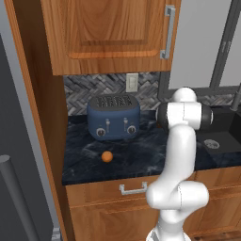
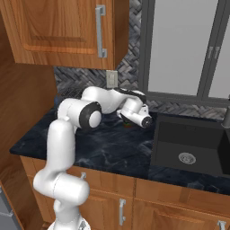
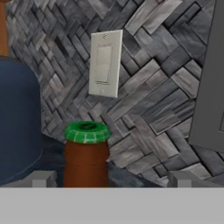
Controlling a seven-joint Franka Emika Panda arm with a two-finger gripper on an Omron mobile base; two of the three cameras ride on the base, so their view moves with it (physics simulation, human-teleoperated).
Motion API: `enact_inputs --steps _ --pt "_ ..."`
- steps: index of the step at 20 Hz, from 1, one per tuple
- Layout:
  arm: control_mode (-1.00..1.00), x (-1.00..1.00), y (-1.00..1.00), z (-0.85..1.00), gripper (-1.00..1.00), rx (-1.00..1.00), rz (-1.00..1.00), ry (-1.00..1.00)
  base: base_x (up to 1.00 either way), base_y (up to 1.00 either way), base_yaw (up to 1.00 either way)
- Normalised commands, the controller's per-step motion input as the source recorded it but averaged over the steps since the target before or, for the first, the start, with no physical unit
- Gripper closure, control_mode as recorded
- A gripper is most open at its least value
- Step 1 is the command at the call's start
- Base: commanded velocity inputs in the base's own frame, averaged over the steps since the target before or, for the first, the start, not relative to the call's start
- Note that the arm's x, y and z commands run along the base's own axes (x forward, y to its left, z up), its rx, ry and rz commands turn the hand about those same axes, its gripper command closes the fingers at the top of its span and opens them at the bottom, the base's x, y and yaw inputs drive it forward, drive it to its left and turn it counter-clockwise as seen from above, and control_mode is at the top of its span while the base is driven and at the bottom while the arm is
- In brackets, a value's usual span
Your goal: Place the beers on the top shelf of the fridge to keep them out of children's reach, and place the tangerine on lower shelves for easy access.
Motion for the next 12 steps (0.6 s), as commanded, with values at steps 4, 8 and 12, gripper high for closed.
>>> enact_inputs --steps 4,8,12 --pt "-1.0 0.23 -0.01 -0.11 -1.0 0.0 0.0 0.0 0.0 0.0 0.0" --pt "-1.0 0.17 0.0 -0.06 1.0 0.0 0.0 0.0 0.0 0.0 0.0" --pt "-1.0 0.02 0.0 -0.02 1.0 0.0 0.01 0.0 0.0 0.0 0.0"
